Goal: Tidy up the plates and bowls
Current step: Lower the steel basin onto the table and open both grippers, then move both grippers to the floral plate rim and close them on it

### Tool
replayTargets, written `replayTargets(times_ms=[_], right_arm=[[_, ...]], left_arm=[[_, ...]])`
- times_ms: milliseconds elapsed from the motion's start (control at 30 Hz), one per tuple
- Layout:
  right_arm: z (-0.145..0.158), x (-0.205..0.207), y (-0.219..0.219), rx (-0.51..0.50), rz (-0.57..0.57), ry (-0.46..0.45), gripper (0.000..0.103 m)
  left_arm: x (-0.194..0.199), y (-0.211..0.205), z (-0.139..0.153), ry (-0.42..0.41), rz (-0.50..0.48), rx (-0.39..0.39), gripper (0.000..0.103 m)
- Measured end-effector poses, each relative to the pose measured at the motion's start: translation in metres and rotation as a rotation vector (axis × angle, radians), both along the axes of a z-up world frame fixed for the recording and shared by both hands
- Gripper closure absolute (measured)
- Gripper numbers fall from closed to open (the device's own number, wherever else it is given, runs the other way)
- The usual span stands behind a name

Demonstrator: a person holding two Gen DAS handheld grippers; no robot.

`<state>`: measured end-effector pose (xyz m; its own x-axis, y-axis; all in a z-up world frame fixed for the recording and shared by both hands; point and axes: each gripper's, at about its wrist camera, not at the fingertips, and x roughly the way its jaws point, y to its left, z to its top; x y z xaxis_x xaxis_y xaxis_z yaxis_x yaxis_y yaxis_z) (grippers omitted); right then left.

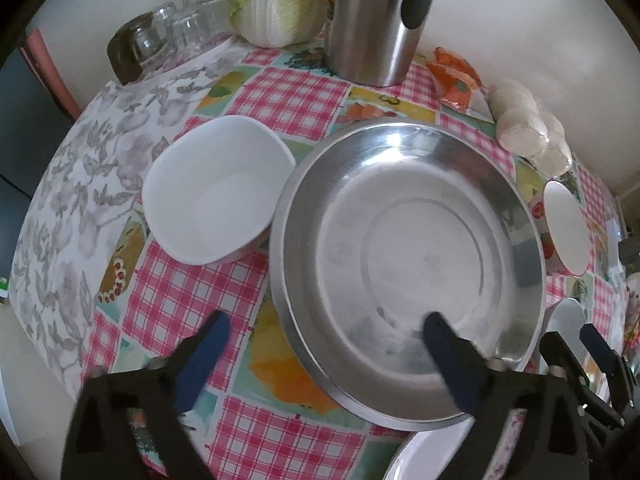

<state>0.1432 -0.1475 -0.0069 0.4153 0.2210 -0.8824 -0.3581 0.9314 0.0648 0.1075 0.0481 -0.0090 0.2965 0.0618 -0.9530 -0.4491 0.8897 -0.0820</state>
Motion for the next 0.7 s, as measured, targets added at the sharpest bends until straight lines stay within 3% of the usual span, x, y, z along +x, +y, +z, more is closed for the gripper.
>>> replayTargets(times_ms=[133,533,700], right_arm=[[0.003,-0.005,-0.008,0.021,-0.03,-0.002,0.011],[0.015,-0.034,-0.026,0.068,-0.081,-0.024,0.01],[0.015,-0.044,-0.04,0.11,-0.129,-0.009,0.01]], left_arm=[[-0.003,-0.005,0.005,-0.023,-0.005,0.001,0.0],[-0.02,-0.024,0.019,-0.083,-0.01,-0.005,0.0],[-0.031,-0.027,0.028,-0.151,-0.004,-0.01,0.0]])
